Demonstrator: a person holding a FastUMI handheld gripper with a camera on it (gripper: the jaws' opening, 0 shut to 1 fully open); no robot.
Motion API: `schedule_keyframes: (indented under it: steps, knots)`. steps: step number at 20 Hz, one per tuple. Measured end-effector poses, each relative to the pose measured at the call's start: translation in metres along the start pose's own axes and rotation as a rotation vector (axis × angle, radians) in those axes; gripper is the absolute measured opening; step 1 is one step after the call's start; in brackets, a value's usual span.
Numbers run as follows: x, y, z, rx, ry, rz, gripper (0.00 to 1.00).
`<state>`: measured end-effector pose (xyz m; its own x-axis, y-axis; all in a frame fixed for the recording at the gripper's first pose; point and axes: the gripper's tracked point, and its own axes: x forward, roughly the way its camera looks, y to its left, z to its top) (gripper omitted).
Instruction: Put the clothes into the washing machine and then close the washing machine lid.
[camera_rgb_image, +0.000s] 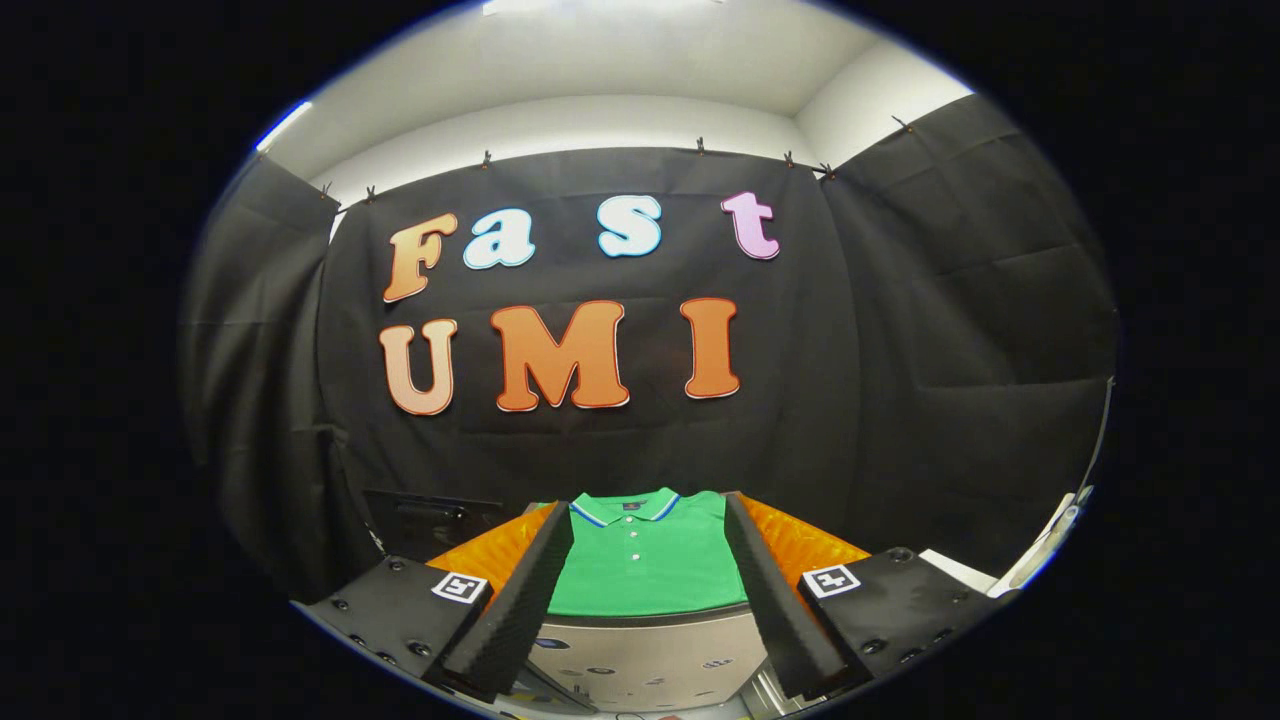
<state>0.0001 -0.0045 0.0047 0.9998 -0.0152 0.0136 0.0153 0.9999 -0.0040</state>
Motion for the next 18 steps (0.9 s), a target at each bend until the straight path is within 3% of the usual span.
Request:
schedule_keyframes:
  steps: [18]
  knots:
    - [-0.001,0.015,0.005,-0.02,0.004,0.024,0.99]
